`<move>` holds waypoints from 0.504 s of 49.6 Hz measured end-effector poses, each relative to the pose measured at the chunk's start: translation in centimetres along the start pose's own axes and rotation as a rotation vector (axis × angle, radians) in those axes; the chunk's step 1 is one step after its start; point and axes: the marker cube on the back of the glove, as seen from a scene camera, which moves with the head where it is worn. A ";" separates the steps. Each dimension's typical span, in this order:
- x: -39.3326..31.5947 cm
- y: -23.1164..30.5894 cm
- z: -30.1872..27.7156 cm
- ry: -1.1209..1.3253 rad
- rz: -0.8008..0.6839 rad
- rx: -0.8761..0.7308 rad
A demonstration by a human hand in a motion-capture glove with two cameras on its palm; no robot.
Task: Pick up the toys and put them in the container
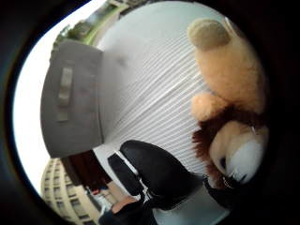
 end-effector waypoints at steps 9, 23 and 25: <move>-0.2 0.9 1.9 0.025 -0.013 -0.038; -0.7 0.8 1.8 0.120 0.116 0.182; -0.6 0.2 1.5 0.142 0.063 0.241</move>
